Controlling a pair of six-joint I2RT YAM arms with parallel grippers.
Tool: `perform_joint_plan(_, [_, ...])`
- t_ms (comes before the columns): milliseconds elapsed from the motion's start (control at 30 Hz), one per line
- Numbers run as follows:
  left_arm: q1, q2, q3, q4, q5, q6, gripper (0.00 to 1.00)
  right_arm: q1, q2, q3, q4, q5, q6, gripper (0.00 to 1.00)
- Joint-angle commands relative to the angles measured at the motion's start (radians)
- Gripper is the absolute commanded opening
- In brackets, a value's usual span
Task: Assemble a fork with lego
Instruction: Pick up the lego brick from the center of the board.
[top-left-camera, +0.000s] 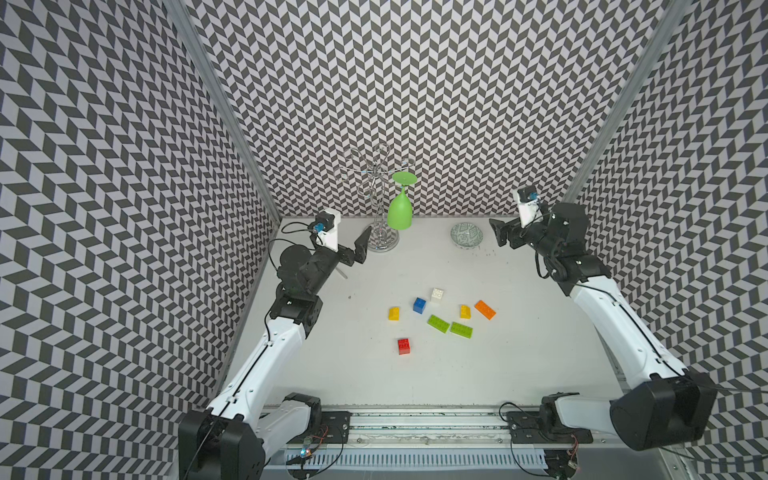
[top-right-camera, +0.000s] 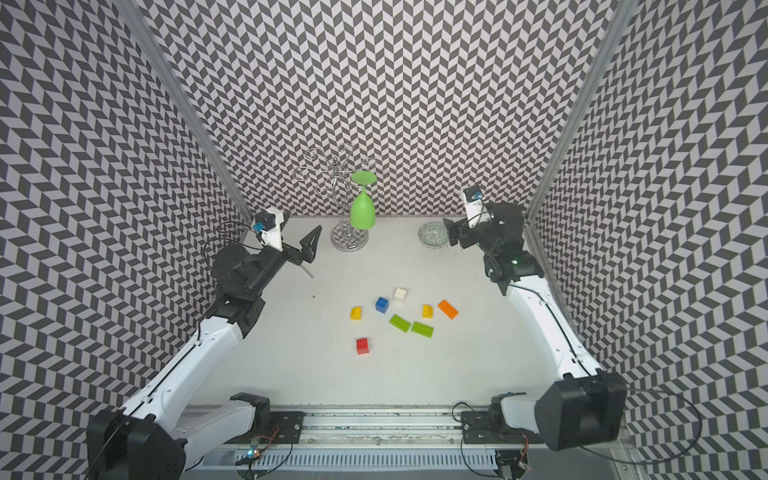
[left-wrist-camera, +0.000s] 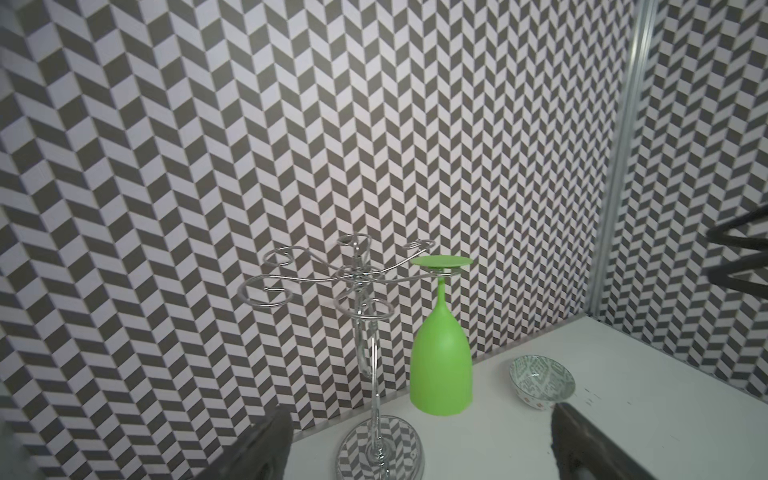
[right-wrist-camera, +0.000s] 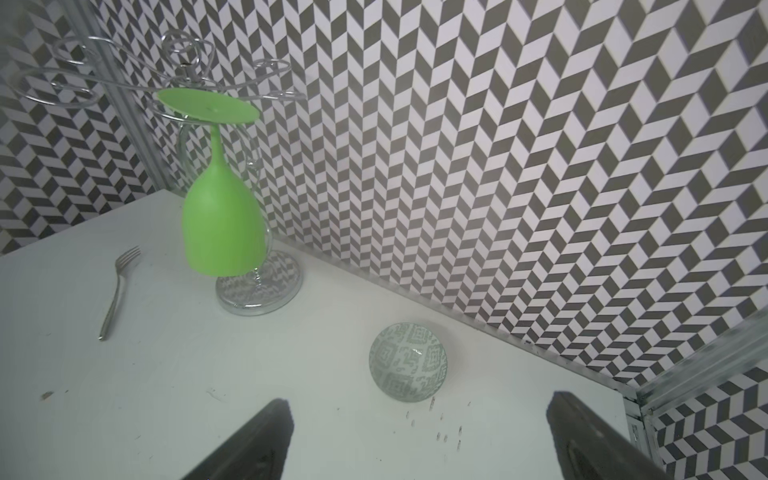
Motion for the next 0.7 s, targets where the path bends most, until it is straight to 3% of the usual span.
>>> perform_joint_plan(0, [-0.037, -0.037, 0.042, -0.195, 0.082, 0.124, 0.99, 0.055, 0.05, 0.03, -0.328, 0.086, -0.068, 0.97])
perform_joint_plan(233, [-0.138, -0.07, 0.007, -0.34, 0.161, 0.229, 0.99, 0.173, 0.029, -0.062, -0.393, 0.162, -0.148, 0.98])
perform_joint_plan(467, [-0.229, -0.073, -0.044, -0.446, 0.148, 0.266, 0.99, 0.185, 0.024, -0.197, -0.422, 0.064, -0.285, 1.0])
perform_joint_plan(667, [-0.256, -0.101, -0.132, -0.419, 0.133, 0.271, 0.99, 0.203, 0.104, -0.195, -0.463, 0.027, -0.37, 1.0])
